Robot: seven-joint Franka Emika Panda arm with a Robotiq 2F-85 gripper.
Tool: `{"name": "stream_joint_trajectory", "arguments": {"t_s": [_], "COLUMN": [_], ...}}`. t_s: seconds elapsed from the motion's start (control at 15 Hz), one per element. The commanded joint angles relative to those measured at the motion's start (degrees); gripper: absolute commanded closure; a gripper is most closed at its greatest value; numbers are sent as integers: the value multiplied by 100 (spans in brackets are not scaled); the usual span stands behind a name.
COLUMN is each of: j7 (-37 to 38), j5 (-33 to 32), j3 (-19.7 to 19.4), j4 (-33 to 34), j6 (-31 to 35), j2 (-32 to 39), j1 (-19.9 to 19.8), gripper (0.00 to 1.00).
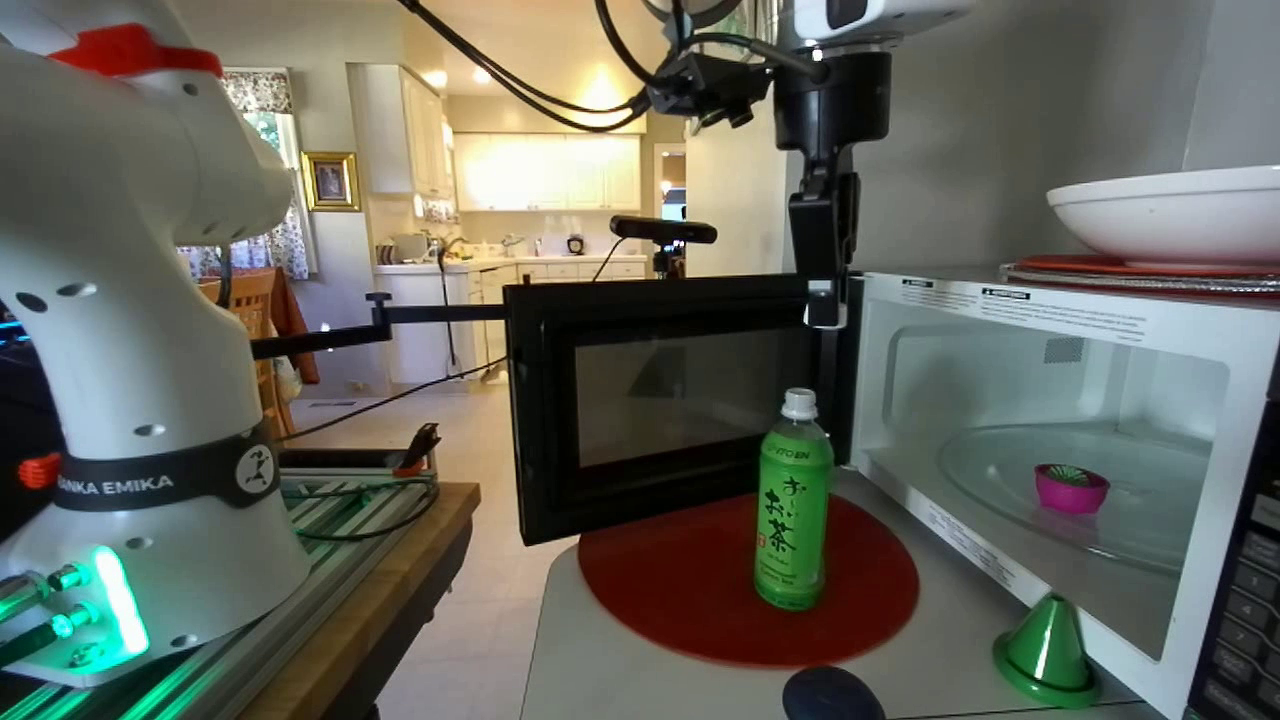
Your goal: Pick up the white cap on the right and put it on the green bottle
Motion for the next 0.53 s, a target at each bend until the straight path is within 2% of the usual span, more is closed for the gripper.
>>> {"name": "stream_joint_trajectory", "arguments": {"t_s": [0.0, 0.07, 0.47], "j7": [-9, -9, -3], "j5": [11, 11, 85], "j3": [57, 57, 203], "j4": [9, 11, -83], "j6": [-15, -15, 91], "j2": [5, 5, 10], "j1": [-60, -61, 26], "gripper": [67, 92, 92]}}
